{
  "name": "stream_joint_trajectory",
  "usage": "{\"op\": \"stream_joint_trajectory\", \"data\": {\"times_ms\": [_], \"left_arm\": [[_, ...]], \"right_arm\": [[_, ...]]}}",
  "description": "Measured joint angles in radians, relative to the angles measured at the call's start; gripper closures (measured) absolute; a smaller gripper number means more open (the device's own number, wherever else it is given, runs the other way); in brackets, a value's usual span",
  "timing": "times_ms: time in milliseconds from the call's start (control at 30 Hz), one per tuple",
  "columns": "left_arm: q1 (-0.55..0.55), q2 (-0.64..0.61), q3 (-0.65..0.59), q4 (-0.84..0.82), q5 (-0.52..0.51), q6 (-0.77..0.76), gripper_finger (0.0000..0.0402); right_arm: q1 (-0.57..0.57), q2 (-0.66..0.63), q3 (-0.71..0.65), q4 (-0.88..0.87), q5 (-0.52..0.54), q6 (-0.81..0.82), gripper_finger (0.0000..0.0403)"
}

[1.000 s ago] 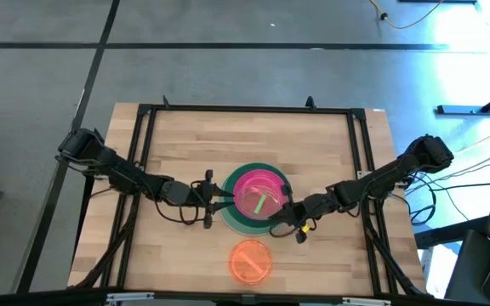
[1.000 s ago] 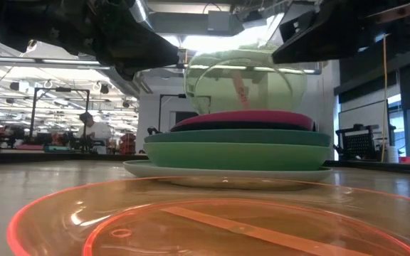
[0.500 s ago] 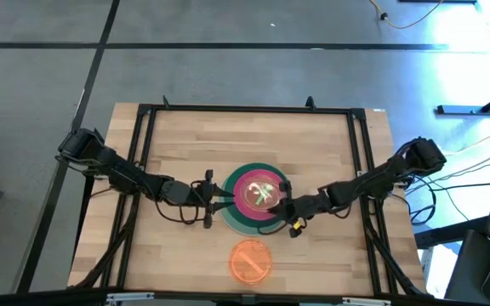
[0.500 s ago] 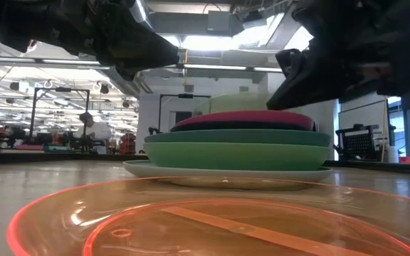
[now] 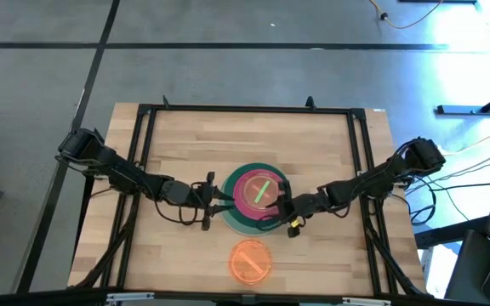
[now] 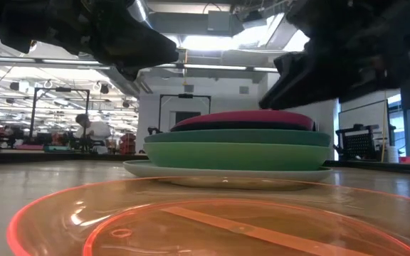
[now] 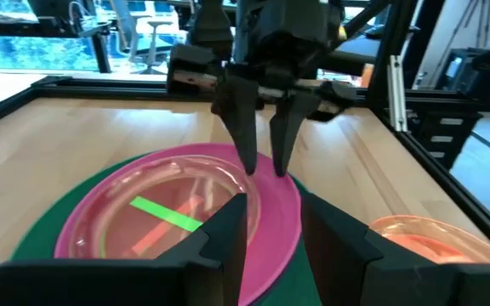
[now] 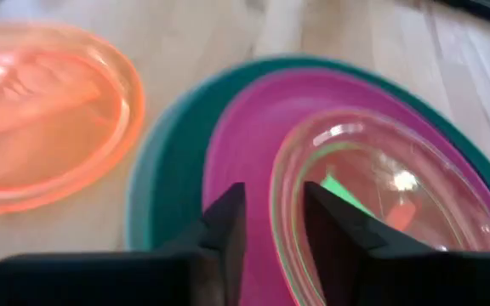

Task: Stack plastic plates
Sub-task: Stack the light green plate on top of the light pink plate, then stack the orange plate on top of the light green plate

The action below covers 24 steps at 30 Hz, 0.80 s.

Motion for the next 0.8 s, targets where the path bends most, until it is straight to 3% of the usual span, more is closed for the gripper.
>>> {"op": "stream_joint_trajectory", "data": {"times_ms": [233,500,800], "left_arm": [[-0.001,0.0,0.0,0.0,0.036,-0.003,0.0296],[-0.002,0.0,0.0,0.0,0.038,-0.009,0.0296],[-0.002,0.0,0.0,0.0,0.02,-0.057,0.0296]], "right_arm": [[0.085,-0.047,0.0,-0.008,-0.135,-0.049,0.0236],[0.203,0.016,0.0,-0.005,-0.184,-0.22,0.0233],[0.207,0.12,0.0,0.12,-0.267,-0.421,0.0233]]}}
